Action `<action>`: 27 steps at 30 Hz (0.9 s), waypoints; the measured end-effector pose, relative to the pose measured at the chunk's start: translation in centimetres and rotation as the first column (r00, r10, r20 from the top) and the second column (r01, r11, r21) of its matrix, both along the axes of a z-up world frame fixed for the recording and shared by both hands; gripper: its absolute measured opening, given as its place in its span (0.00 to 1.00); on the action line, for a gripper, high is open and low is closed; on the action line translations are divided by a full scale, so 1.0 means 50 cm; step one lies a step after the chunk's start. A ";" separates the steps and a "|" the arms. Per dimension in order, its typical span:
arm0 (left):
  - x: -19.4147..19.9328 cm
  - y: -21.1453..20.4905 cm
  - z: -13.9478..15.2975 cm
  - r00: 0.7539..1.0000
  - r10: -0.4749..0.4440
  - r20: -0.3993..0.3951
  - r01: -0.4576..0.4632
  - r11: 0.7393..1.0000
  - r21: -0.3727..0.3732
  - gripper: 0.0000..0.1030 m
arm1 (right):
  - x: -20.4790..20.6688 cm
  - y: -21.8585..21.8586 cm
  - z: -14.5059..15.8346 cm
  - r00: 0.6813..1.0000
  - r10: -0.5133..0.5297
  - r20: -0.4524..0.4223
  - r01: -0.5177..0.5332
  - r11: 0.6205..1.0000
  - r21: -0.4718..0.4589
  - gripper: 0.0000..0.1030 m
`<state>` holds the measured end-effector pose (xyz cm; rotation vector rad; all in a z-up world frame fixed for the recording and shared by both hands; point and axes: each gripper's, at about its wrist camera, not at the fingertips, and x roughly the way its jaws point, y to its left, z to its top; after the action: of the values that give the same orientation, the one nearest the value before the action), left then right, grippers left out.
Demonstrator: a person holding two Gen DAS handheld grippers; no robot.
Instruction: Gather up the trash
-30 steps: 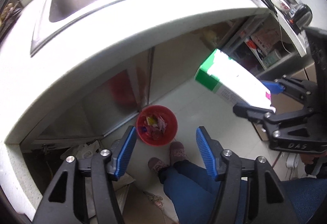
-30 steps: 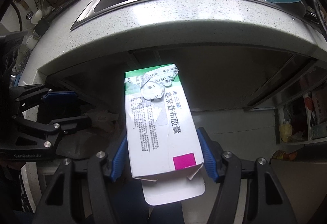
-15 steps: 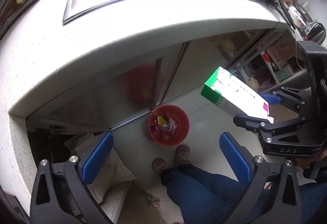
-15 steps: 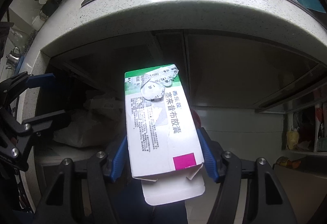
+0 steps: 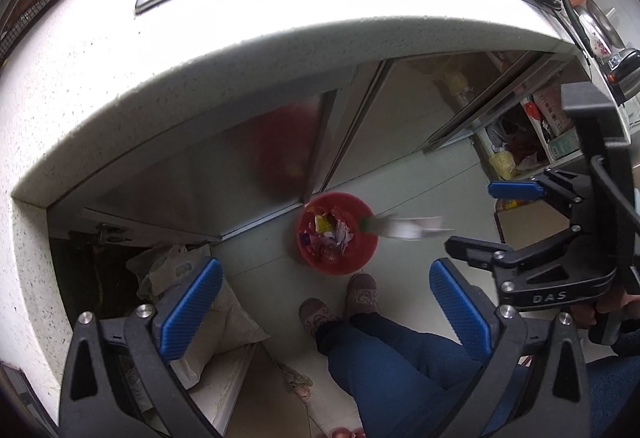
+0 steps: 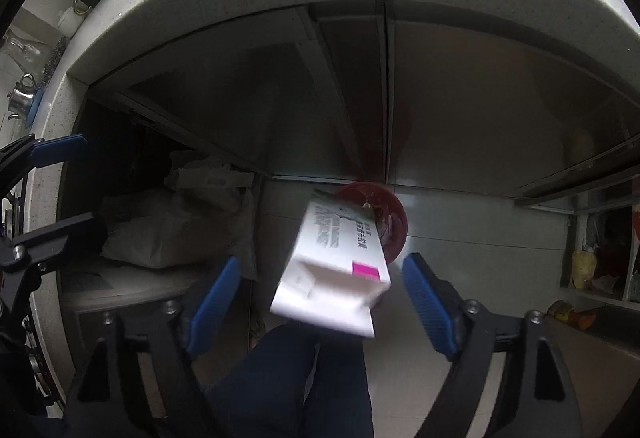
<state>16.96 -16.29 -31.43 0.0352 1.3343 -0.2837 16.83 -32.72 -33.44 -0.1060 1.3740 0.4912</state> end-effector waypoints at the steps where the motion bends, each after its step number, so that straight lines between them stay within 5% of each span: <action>1: -0.001 0.000 -0.001 1.000 0.000 -0.002 0.000 1.000 0.002 1.00 | -0.005 0.002 0.003 1.000 0.004 -0.001 -0.004 1.000 0.005 0.86; 10: -0.012 0.007 0.062 0.999 0.001 0.044 -0.002 1.000 0.013 1.00 | -0.013 0.000 0.066 1.000 -0.015 0.002 0.015 0.999 0.038 0.95; 27: -0.039 0.025 0.302 0.966 0.034 0.255 -0.056 0.995 0.077 1.00 | -0.030 -0.037 0.326 0.970 -0.042 0.237 0.029 0.998 0.057 0.99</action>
<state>15.02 -15.04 -16.32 0.1081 1.0897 -0.1774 15.33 -34.57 -17.12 -0.0937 1.1247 0.4686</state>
